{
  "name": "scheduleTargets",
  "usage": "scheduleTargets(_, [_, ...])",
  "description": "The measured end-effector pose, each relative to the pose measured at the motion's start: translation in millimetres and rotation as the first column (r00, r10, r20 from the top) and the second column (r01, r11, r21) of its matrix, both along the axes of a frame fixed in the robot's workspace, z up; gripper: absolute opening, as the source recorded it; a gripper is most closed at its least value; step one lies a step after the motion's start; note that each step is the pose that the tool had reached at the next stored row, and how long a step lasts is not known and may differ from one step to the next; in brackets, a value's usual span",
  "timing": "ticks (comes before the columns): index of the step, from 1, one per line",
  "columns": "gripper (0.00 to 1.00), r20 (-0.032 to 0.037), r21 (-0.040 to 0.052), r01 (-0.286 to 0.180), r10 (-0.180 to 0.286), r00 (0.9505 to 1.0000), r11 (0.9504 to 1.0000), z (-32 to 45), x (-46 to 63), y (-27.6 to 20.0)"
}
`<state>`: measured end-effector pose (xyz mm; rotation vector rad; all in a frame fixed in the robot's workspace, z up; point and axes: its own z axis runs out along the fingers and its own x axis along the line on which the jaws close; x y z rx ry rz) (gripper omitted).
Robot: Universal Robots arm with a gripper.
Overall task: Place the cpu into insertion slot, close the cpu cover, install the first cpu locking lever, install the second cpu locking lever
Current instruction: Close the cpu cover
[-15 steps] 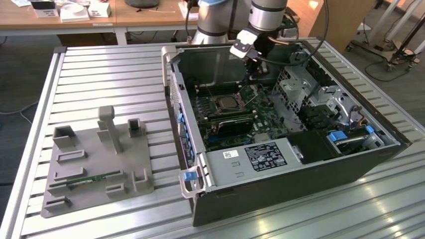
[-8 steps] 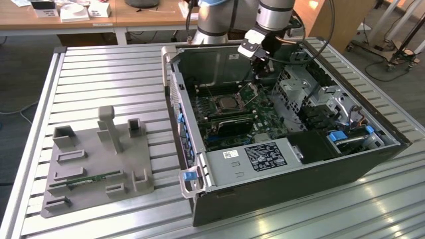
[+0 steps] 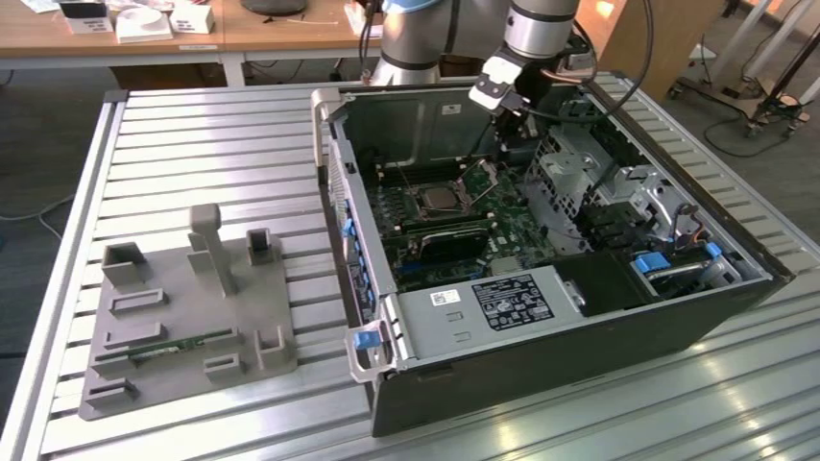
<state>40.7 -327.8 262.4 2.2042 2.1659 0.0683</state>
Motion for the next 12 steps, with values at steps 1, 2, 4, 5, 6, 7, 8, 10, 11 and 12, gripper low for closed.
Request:
scheduleTargets(1, [0.10,-0.0008,0.0000,0.000,0.000,1.0000,1.0000,-0.1,1.3,0.2])
scheduleTargets(2, [0.10,-0.0016,0.0001,0.000,0.000,1.0000,1.0000,-0.3,2.6,0.4])
scheduleTargets(4, [0.10,-0.0034,0.0004,0.000,0.000,1.0000,1.0000,-0.6,4.2,1.2])
scheduleTargets(5, [0.10,-0.0048,0.0004,0.000,0.000,1.0000,1.0000,-0.8,4.5,1.4])
scheduleTargets(6, [0.10,-0.0059,0.0004,0.000,0.000,1.0000,1.0000,-1.5,4.7,1.5])
scheduleTargets(7, [0.10,-0.0077,0.0003,0.000,0.000,1.0000,1.0000,-2.3,4.9,1.5])
scheduleTargets(8, [0.10,-0.0103,0.0003,0.000,0.000,0.9999,1.0000,-3.3,5.4,1.5])
scheduleTargets(10, [0.10,-0.0169,0.0002,0.000,0.000,0.9999,1.0000,-5.2,6.8,1.5])
scheduleTargets(11, [0.10,-0.0198,0.0002,0.000,0.000,0.9998,1.0000,-6.3,7.5,1.5])
scheduleTargets(12, [0.10,-0.0220,0.0003,0.000,0.000,0.9998,1.0000,-7.5,8.5,1.5])
